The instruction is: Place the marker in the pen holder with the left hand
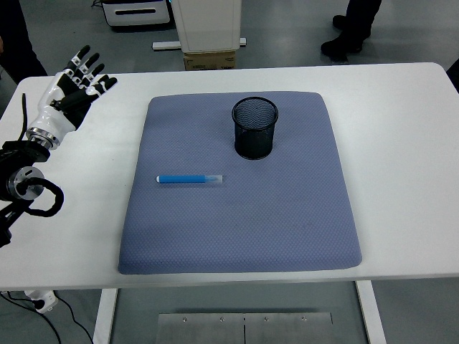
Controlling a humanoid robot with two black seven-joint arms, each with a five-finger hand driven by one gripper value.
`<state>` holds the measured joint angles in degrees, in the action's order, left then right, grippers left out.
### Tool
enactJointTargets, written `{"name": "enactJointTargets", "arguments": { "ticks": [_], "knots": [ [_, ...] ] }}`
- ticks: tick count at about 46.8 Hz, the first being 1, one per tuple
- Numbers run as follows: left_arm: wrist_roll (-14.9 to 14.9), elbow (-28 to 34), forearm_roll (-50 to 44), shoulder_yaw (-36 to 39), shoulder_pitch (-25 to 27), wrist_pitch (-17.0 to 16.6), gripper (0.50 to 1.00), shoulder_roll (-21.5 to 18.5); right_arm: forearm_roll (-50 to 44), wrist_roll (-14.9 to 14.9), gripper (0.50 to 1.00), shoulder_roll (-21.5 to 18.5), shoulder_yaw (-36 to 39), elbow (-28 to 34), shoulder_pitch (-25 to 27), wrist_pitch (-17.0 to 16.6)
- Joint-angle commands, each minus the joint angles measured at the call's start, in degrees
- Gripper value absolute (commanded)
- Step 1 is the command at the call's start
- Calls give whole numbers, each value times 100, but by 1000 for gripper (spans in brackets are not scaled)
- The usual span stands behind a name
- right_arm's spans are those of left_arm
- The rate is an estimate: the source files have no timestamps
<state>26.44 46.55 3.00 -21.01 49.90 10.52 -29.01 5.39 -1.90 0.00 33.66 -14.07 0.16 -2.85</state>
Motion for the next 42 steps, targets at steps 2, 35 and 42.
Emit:
{"name": "enactJointTargets", "arguments": {
  "ticks": [2,35,42],
  "knots": [
    [2,266,-1,1088,537,-260,1000,-105,-3,-3,1000,0,0,1,2,4],
    [81,1533,1483,6099,3597,-305,1000,-61,6,-3,1000,0,0,1,2,4],
    [72,1524,1914,6398,3755,-313,1000,18,6,-3,1000,0,0,1,2,4]
  ]
}}
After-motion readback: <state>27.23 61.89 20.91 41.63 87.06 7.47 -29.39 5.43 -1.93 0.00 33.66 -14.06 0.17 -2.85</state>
